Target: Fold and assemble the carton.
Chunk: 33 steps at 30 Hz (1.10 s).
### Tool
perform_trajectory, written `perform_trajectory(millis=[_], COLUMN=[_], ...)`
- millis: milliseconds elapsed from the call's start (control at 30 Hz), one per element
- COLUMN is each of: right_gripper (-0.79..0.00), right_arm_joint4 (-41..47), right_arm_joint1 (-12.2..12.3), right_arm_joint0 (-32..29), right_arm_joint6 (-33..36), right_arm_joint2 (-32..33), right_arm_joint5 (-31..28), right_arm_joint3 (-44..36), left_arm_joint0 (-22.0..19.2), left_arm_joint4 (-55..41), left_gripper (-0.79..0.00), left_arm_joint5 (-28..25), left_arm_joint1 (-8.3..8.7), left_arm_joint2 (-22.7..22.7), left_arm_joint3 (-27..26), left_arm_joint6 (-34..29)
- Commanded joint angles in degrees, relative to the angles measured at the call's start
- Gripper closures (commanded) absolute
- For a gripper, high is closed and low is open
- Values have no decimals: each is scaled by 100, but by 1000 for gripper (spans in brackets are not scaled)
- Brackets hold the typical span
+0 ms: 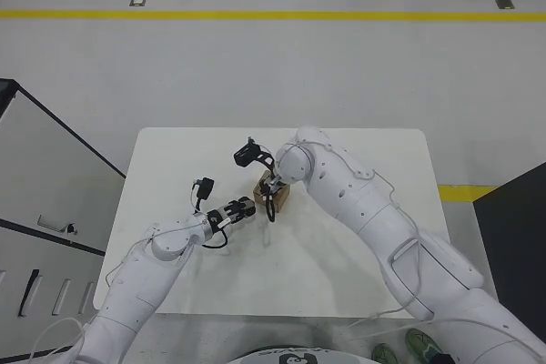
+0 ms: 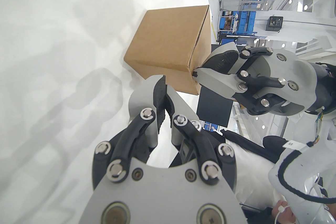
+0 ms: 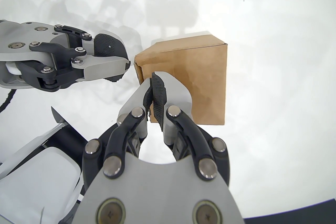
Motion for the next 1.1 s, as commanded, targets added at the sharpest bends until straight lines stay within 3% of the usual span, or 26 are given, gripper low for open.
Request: perform_trajectory(millis=[0,67,100,200,433,633,967,1067], right_gripper=[0,0,-55,-763,-785,-785,-785,-785], right_arm_joint4=[18,37,63,94,863,2009,2046,2309], right_arm_joint1=[13,36,53,136,464,676,688,789], right_arm_joint0=[12,16,13,-18,-369,-983,-1041,-1285], right_arm_joint6=[-18,-41,-67,-131,-245,-415,-521,-584], right_arm_joint2=[44,105,156,342,1342,2251,2297,2616], right_arm_joint5=[15,21,9,-53,-238,187,231,-39], right_arm_joint3=[-2,-39,-69,-154,-640,-1237,-1288,-1476], left_arm_joint0=[0,0,0,0,0,0,0,0], left_arm_joint4=[0,0,0,0,0,0,0,0], left_gripper=[0,0,0,0,0,0,0,0], left_arm_joint5=[0,0,0,0,0,0,0,0], left_arm_joint1=[0,0,0,0,0,0,0,0], left_arm_joint2=[0,0,0,0,0,0,0,0], left_arm_joint3=[0,0,0,0,0,0,0,0], left_arm_joint6=[0,0,0,0,0,0,0,0])
